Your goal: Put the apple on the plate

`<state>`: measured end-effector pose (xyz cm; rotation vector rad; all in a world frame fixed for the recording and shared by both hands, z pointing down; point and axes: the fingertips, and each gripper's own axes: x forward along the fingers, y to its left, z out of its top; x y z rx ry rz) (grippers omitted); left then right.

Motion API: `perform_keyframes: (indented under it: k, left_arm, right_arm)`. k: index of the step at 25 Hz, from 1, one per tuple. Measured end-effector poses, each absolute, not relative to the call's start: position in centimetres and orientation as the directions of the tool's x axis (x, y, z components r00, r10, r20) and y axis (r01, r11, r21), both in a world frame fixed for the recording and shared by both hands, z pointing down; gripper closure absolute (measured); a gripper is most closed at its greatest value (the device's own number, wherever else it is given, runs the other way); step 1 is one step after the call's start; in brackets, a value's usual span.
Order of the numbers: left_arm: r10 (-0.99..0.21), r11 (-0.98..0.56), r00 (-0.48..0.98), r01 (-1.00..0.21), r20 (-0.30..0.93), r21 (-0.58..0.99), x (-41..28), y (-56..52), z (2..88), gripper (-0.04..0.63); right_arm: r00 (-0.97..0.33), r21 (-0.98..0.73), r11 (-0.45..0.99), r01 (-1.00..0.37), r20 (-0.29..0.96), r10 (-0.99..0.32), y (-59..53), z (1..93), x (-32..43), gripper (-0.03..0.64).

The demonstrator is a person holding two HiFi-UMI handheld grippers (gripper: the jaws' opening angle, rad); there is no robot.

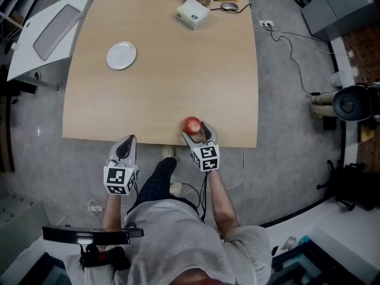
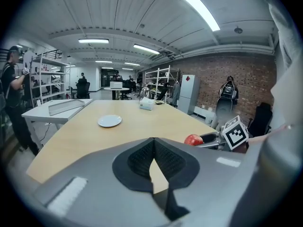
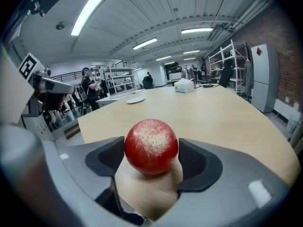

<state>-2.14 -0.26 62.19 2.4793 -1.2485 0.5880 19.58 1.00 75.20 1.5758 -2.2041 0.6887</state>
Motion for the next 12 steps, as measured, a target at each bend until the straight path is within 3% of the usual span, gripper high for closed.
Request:
perform_keyframes:
  k: [12]
  left_arm:
    - [-0.699,-0.566,0.533,-0.82,0.476,0.086,-2.11,-0.94,61.93,0.575]
  right_arm:
    - [-0.351,-0.207,0.283,-0.936,0.535,-0.769,0.77,74.61,19.78,0.264]
